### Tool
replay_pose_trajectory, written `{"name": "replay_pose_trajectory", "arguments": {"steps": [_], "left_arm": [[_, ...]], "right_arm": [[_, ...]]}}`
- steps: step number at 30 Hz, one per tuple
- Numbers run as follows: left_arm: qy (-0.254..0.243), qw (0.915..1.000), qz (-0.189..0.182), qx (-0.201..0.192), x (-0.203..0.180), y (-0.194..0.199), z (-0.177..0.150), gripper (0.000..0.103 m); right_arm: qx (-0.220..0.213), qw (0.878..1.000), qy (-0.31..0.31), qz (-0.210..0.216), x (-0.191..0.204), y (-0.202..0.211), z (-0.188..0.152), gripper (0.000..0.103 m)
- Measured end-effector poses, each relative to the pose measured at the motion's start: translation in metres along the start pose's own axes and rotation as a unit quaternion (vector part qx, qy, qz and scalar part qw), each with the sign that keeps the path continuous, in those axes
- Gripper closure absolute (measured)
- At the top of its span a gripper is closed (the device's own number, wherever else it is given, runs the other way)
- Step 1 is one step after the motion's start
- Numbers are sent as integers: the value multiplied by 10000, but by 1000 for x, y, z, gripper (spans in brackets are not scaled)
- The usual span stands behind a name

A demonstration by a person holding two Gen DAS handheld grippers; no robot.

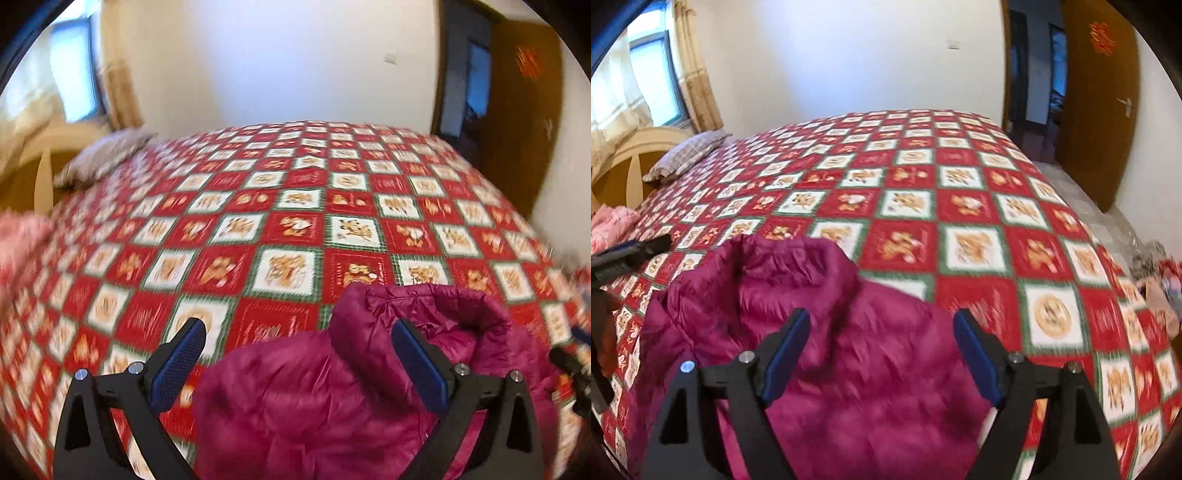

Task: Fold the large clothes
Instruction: 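Grasp the jacket hem with both tools and lift it toward the collar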

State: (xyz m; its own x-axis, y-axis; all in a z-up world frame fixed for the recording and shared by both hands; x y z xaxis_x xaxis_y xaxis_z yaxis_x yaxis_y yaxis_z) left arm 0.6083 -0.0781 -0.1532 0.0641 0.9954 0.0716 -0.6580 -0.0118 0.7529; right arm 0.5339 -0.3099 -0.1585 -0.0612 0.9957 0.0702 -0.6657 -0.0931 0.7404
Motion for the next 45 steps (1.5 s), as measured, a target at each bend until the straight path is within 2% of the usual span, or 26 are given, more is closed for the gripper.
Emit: {"name": "replay_pose_trajectory", "arguments": {"steps": [3,6,11,13,14,15,16,17,18,19,25,29,33,36,40,43,44,45], "left_arm": [[-403,9989,188,153,-20,-29,2,2],[-578,9973,392,206,-23,-54,6,2],[-675,9967,118,423,-27,-84,5,3],[-828,9962,-190,212,-34,-82,3,22],[-914,9950,-335,226,-38,-81,0,50],[-1010,9931,-494,330,-41,-82,-5,84],[-1057,9918,-581,432,-43,-84,-8,93],[-1035,9923,-575,361,-40,-80,-10,93],[-1025,9926,-635,173,-37,-72,-10,93],[-1036,9922,-693,10,-34,-63,-12,93],[-1216,9886,-795,-403,-24,-31,-41,95],[-1476,9854,-740,-425,-28,-28,-63,95],[-1654,9838,-604,-330,-31,-43,-83,95],[-1609,9844,-636,-322,-32,-45,-83,95],[-1339,9877,-665,-452,-25,-27,-73,93],[-988,9877,-779,-927,-15,3,-57,81],[-849,9864,-807,-1155,-12,17,-49,62],[-766,9860,-755,-1275,-9,23,-44,28]], "right_arm": [[170,9997,166,-6,13,-23,15,21],[311,9989,331,-122,16,-42,18,21],[590,9975,382,-113,14,-74,22,21],[630,9969,466,-121,16,-79,23,33],[688,9961,549,-59,19,-82,21,50],[751,9951,647,8,22,-83,19,69],[752,9944,745,-17,24,-82,17,76],[680,9940,856,-108,24,-79,16,85],[577,9939,930,-158,24,-74,15,88],[458,9942,962,-132,25,-67,13,88],[-11,9908,1317,-314,25,-43,-5,92],[-51,9886,1446,-421,23,-43,-23,94],[83,9880,1455,-515,17,-51,-37,95],[254,9857,1521,-677,13,-60,-44,95],[296,9827,1637,-814,14,-63,-45,95],[327,9803,1731,-896,13,-64,-48,95],[338,9803,1729,-896,13,-65,-48,95],[349,9803,1728,-897,12,-65,-49,95]]}}
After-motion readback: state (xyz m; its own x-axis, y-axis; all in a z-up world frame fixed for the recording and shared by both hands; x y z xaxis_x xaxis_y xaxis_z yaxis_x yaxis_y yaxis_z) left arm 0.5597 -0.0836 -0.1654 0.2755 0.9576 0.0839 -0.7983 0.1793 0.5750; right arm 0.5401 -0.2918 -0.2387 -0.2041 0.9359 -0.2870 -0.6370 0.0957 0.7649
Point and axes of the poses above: each gripper's, at about its wrist camera, not at the fingertips, and y roughly against the way its jaws point, x to its left, z to its top, the point moved 7 cm from there along -y, roughly the way its jaws point, and after that the axes turned 4 degrees about x, right-handed, at the moved point
